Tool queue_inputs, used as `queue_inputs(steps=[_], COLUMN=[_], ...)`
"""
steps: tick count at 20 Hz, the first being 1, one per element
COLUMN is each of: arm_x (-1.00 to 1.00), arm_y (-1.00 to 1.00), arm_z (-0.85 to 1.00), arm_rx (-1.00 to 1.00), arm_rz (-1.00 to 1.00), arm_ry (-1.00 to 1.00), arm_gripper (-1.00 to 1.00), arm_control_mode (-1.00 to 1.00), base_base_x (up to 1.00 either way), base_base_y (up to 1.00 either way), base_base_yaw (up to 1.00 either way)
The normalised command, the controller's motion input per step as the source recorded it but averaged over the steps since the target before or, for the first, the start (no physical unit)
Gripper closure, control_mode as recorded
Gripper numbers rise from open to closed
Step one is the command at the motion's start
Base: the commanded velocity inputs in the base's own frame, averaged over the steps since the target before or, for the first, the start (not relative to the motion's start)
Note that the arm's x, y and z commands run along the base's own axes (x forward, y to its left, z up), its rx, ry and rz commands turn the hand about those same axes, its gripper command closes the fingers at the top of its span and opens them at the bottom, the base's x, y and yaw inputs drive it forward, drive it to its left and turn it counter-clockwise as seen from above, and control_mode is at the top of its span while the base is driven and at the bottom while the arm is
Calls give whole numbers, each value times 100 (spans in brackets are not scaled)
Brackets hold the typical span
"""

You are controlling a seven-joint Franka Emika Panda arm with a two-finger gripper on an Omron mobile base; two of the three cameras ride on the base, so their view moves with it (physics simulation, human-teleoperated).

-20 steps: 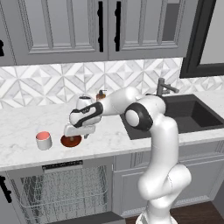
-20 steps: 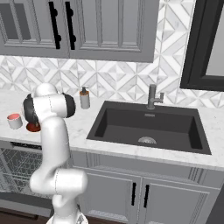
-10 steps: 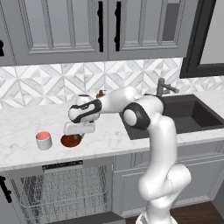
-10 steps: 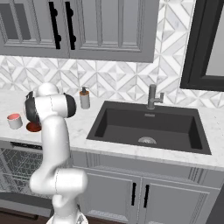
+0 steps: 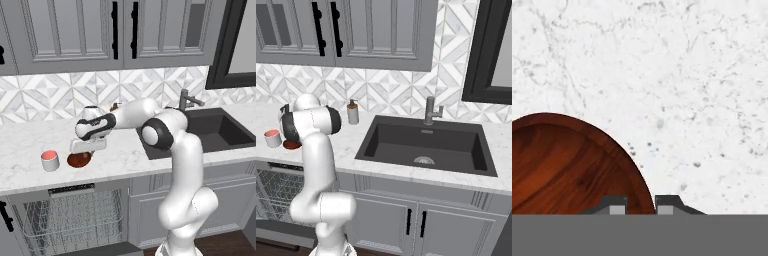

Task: Pick up the cup and bowl from the counter, place them in the dishwasher, and close the dishwasher door.

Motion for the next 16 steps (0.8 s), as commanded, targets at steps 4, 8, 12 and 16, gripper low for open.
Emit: queue_inputs(steps=[4, 8, 12, 16], arm_x=[-100, -100, -100, -100], arm_y=[-28, -21, -4, 12], arm_z=[67, 69, 34, 2], arm_rx=[0, 6, 1, 0], arm_rz=[0, 0, 0, -1], arm_ry=[-26, -27, -25, -9], arm_gripper=[100, 100, 100, 100], arm_control_mode=[-100, -100, -100, -100], base_base_x=[0, 0, 0, 0], base_base_y=[0, 0, 0, 0], base_base_yaw=[0, 0, 0, 0])
